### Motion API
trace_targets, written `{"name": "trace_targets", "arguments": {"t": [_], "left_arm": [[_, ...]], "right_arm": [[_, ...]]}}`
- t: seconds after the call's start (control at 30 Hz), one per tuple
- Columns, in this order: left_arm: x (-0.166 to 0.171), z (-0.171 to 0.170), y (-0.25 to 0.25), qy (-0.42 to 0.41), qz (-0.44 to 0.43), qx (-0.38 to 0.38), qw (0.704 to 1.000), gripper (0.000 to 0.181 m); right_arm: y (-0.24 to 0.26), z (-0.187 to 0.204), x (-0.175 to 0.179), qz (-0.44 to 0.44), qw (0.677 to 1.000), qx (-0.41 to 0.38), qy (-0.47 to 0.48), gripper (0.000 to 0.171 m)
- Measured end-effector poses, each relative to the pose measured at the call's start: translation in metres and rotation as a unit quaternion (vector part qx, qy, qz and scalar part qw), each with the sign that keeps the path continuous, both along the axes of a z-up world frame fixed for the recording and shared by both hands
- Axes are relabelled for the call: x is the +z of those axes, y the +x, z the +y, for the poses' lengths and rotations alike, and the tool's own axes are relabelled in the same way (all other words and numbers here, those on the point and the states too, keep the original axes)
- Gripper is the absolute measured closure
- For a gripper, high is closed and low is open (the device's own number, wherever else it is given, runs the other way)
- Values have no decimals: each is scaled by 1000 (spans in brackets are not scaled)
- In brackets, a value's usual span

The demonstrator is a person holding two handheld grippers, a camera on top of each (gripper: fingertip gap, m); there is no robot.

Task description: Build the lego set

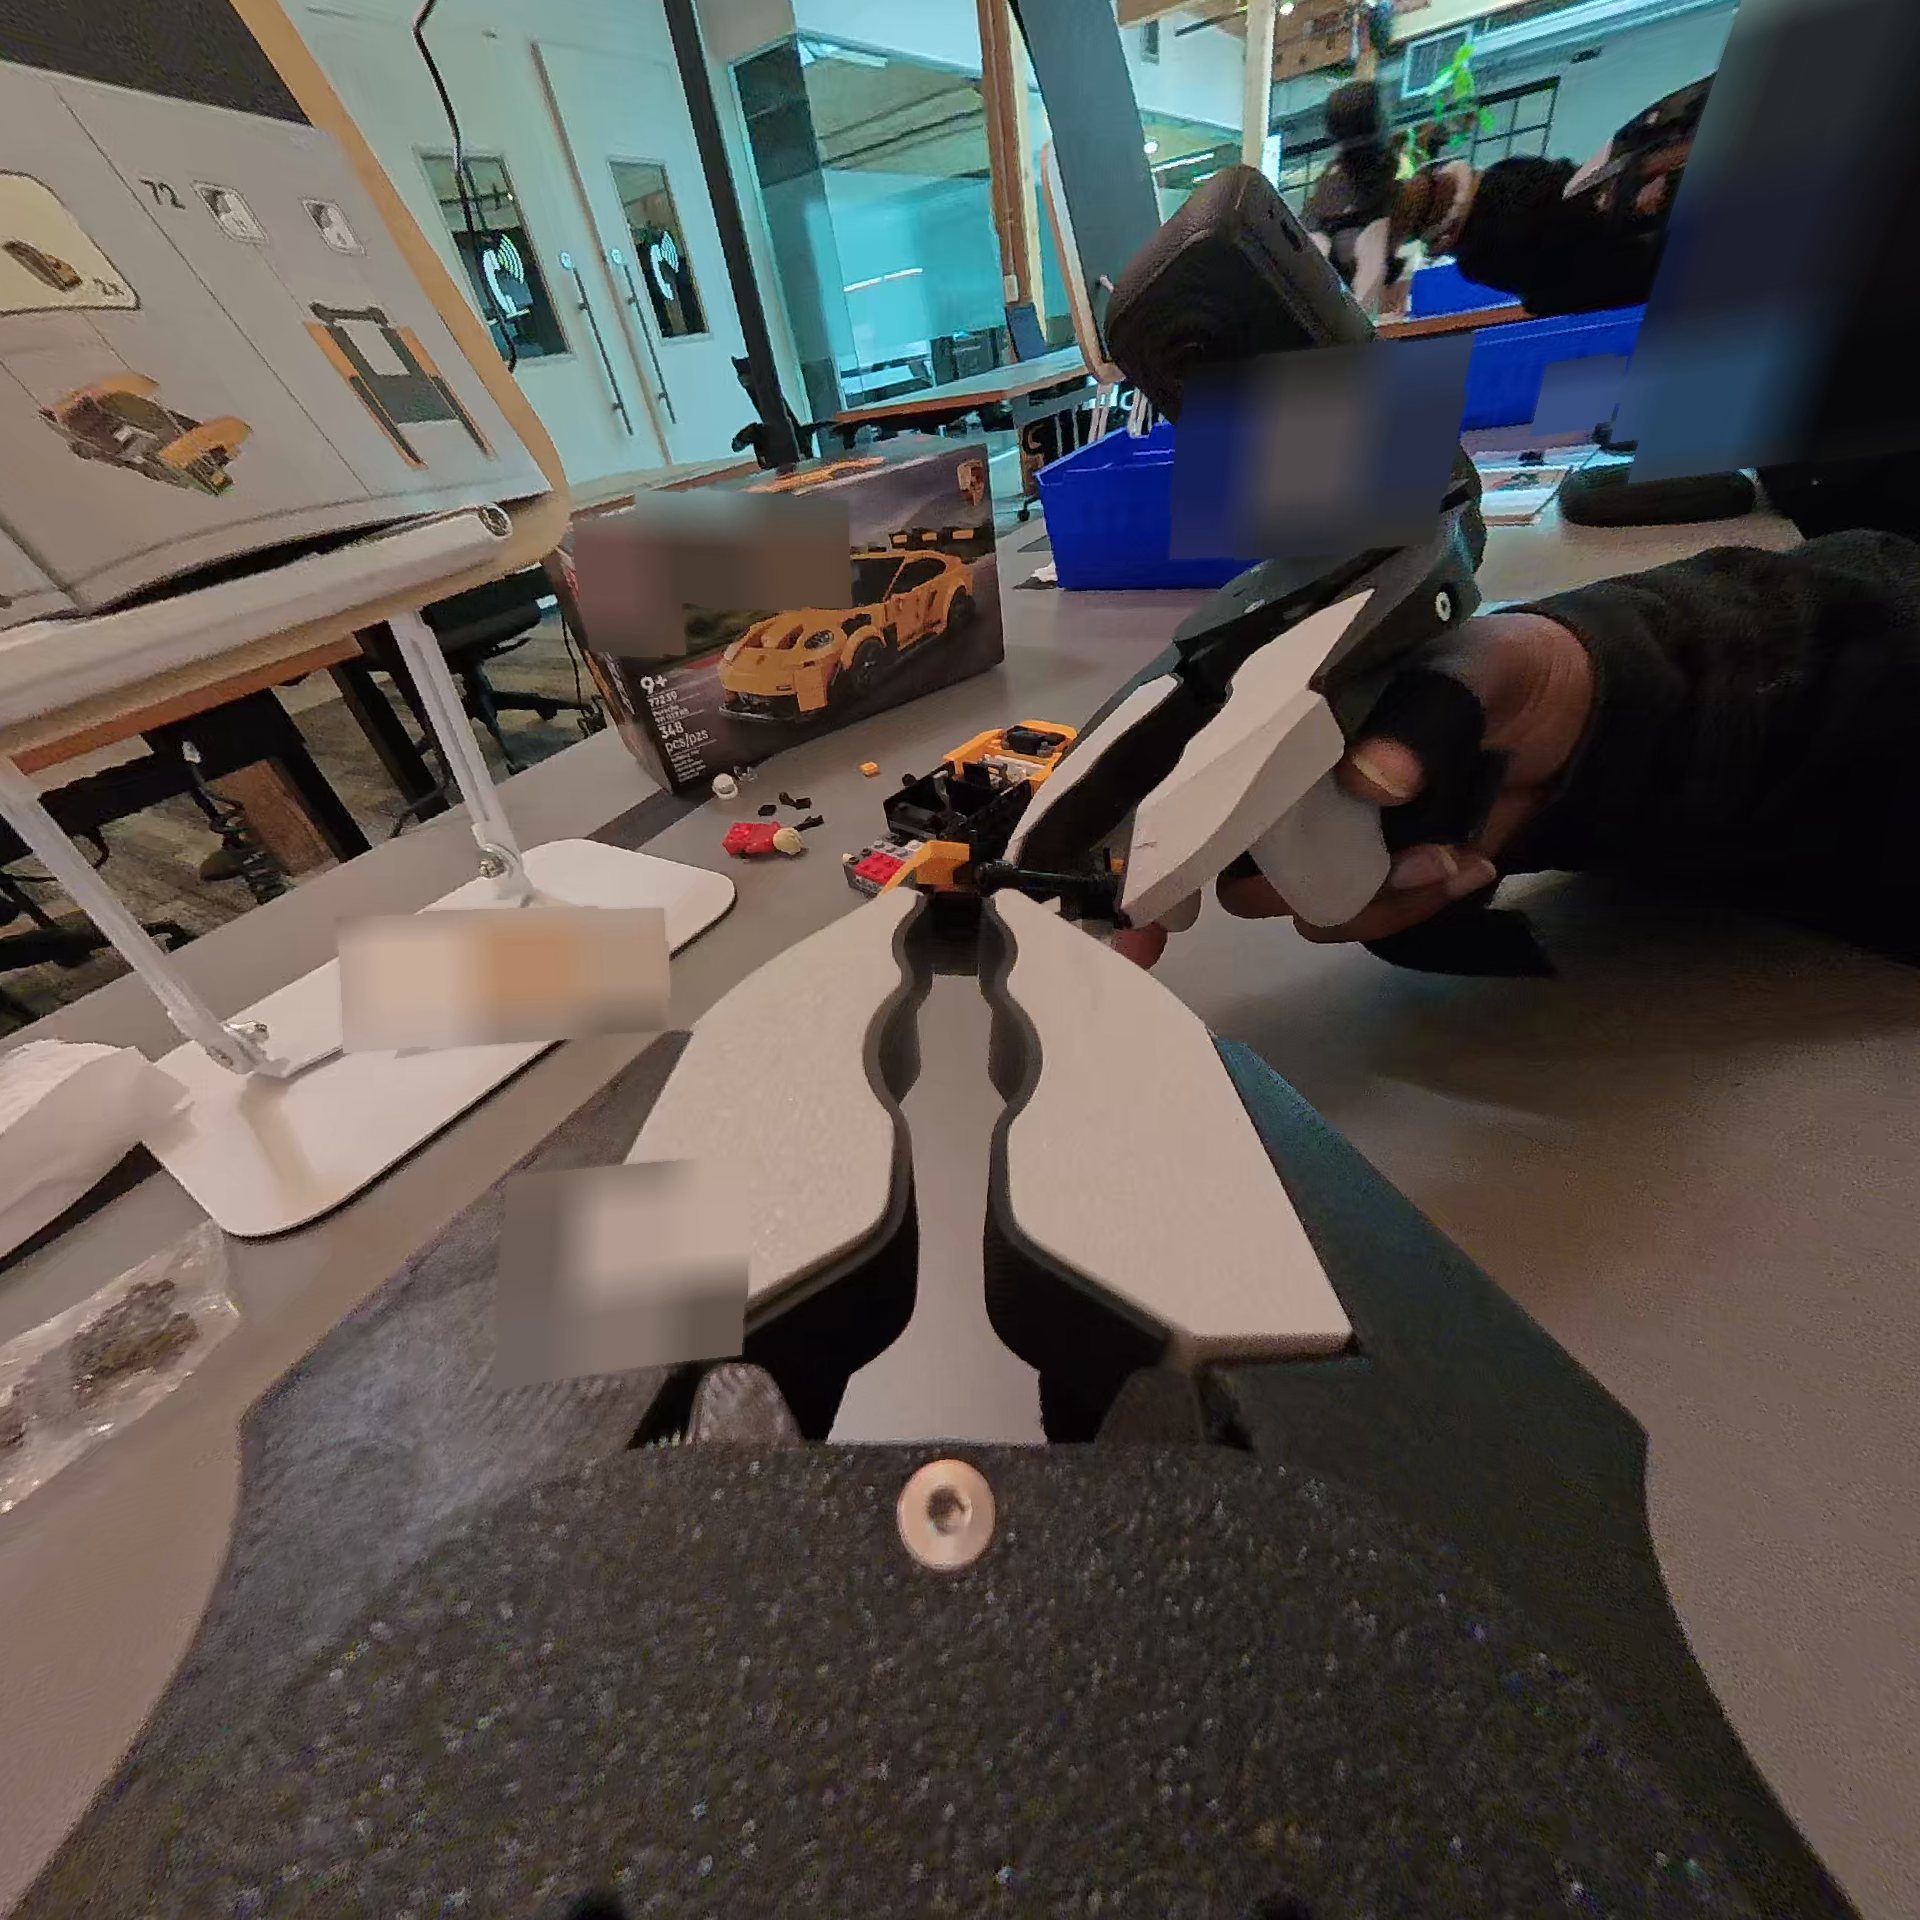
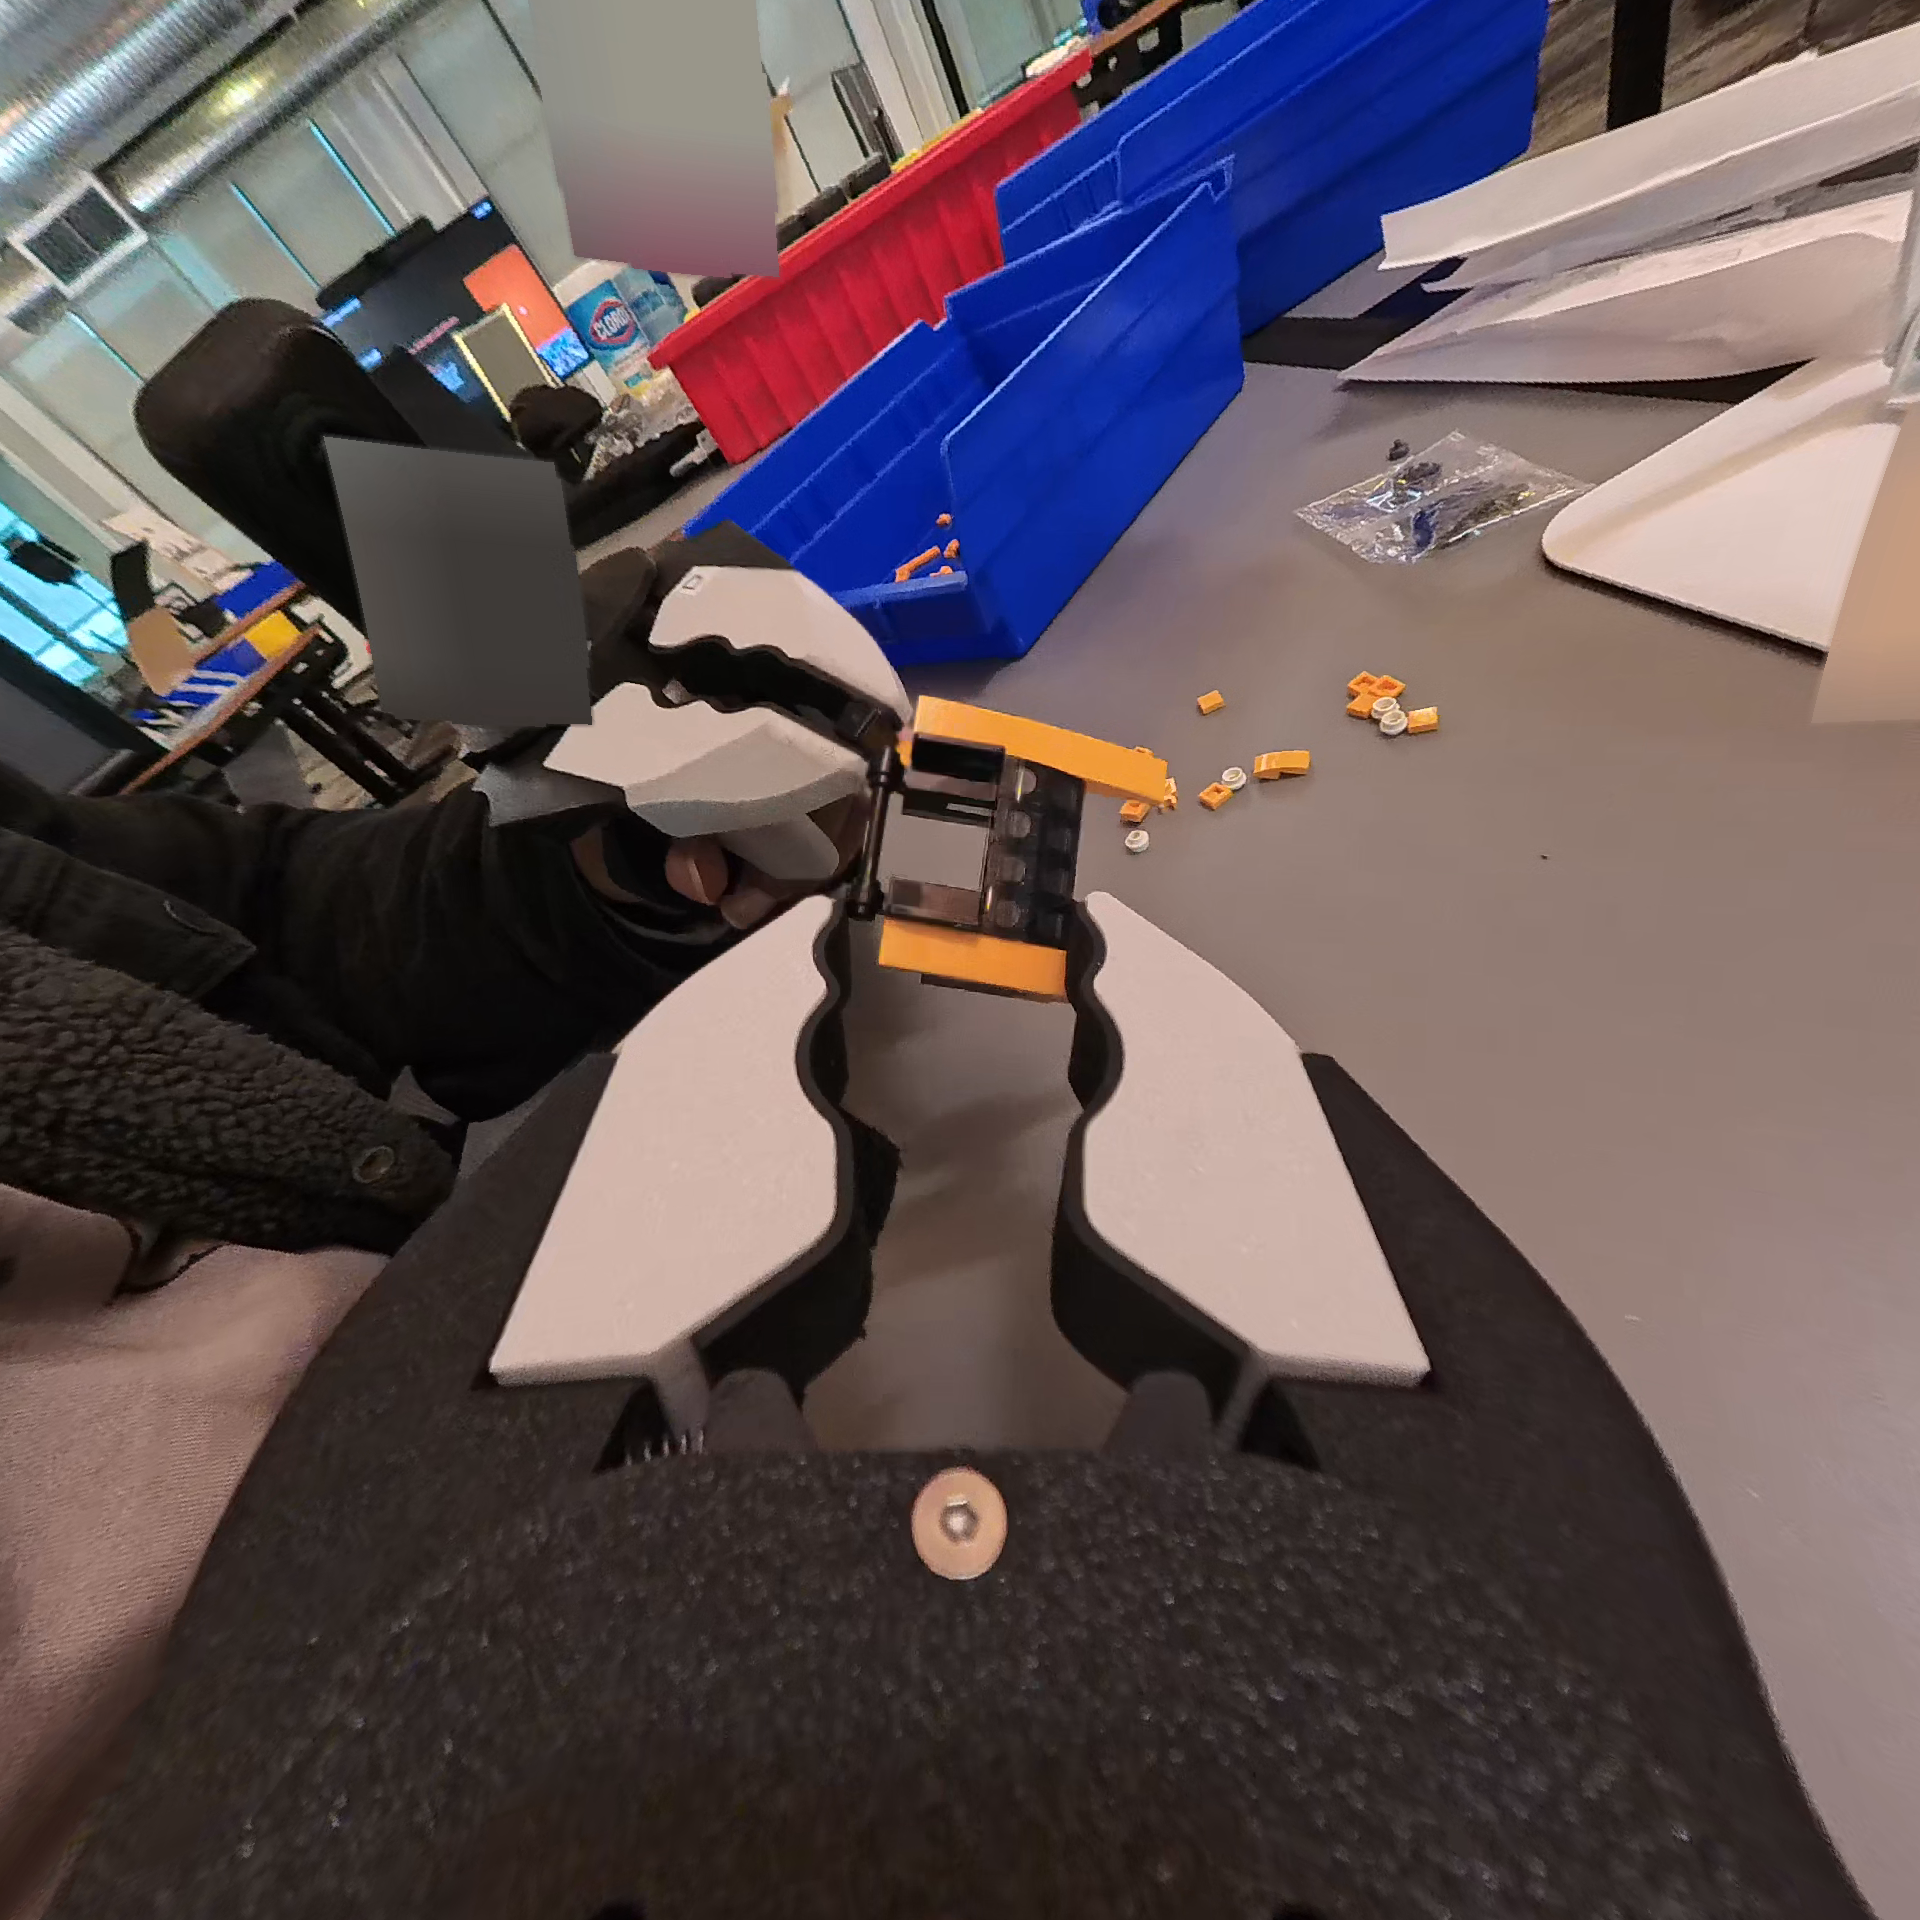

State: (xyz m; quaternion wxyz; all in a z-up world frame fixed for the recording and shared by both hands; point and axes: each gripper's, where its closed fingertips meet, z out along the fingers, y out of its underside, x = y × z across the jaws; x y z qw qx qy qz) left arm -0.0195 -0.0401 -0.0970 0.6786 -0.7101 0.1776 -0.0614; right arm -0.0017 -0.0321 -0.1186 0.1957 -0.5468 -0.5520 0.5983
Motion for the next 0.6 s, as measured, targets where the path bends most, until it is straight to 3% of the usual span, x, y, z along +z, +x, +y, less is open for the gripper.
{"name": "trace_targets", "arguments": {"t": [0.6], "left_arm": [[2,-1,-1,26,55,24,998,173]], "right_arm": [[-3,-4,-4,-14,992,-32,121,131]]}}
